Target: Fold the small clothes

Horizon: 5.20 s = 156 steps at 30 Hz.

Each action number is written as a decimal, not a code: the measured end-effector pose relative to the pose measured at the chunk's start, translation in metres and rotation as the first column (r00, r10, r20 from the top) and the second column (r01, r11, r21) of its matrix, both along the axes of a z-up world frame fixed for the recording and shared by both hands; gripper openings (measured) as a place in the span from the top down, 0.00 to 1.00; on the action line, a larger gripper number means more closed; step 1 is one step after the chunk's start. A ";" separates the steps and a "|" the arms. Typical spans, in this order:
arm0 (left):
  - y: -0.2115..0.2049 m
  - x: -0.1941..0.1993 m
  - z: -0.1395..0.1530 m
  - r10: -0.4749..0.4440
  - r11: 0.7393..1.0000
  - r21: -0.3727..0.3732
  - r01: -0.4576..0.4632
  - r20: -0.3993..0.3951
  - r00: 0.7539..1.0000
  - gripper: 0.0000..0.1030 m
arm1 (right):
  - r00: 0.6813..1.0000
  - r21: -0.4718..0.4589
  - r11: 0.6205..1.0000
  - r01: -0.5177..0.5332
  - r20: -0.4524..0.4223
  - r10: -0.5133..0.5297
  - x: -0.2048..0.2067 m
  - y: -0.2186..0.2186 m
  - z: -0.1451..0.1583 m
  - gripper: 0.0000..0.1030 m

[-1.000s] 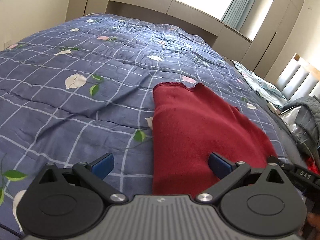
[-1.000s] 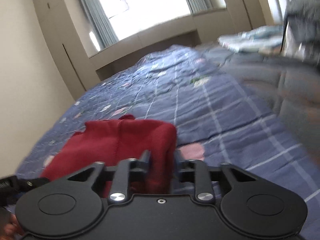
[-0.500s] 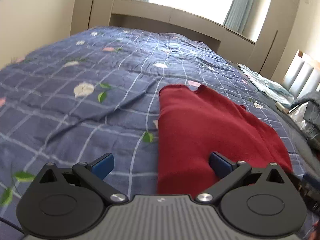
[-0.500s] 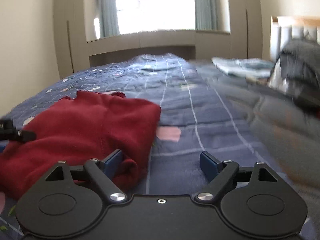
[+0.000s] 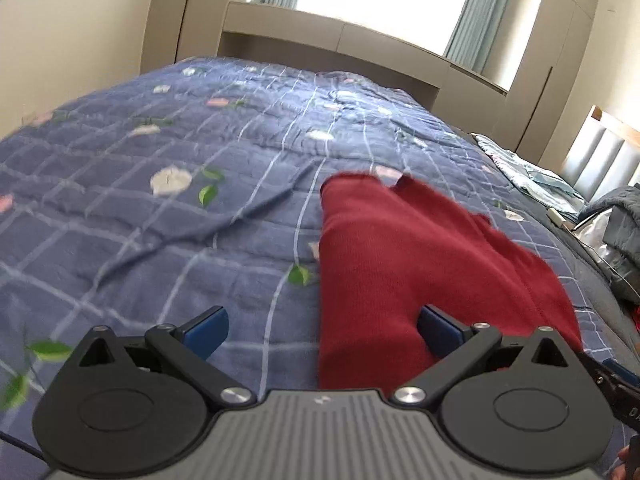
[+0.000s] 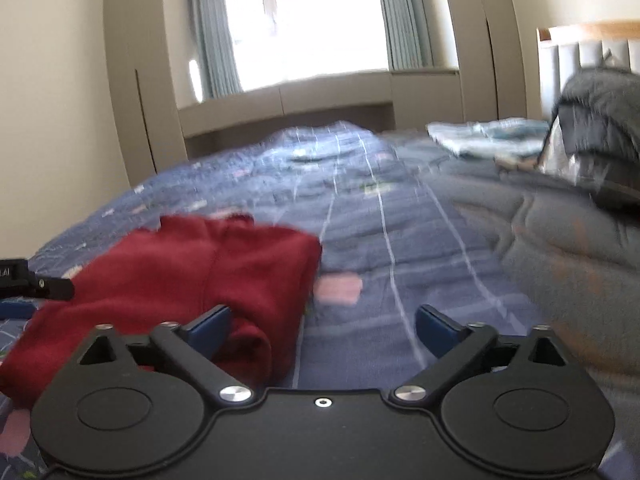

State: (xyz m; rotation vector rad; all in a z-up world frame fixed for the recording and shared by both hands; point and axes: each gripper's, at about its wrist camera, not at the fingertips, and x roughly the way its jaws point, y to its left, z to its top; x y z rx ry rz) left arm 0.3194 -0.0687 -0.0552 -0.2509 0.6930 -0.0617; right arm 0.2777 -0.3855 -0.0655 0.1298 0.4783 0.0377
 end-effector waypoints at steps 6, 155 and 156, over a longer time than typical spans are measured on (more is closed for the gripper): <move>-0.006 0.033 0.018 -0.008 0.999 0.035 0.007 0.035 0.999 0.00 | 0.997 -0.075 0.995 -0.069 0.019 0.071 0.053 0.008 0.013 0.01; -0.024 0.057 0.021 -0.233 0.972 -0.040 0.232 -0.316 0.920 0.46 | 0.980 0.133 0.971 -0.199 0.005 0.200 0.044 0.037 -0.005 0.74; -0.023 0.056 0.021 -0.239 0.970 -0.038 0.239 -0.308 0.921 0.48 | 0.981 0.116 0.974 -0.195 0.010 0.195 0.042 0.040 -0.003 0.75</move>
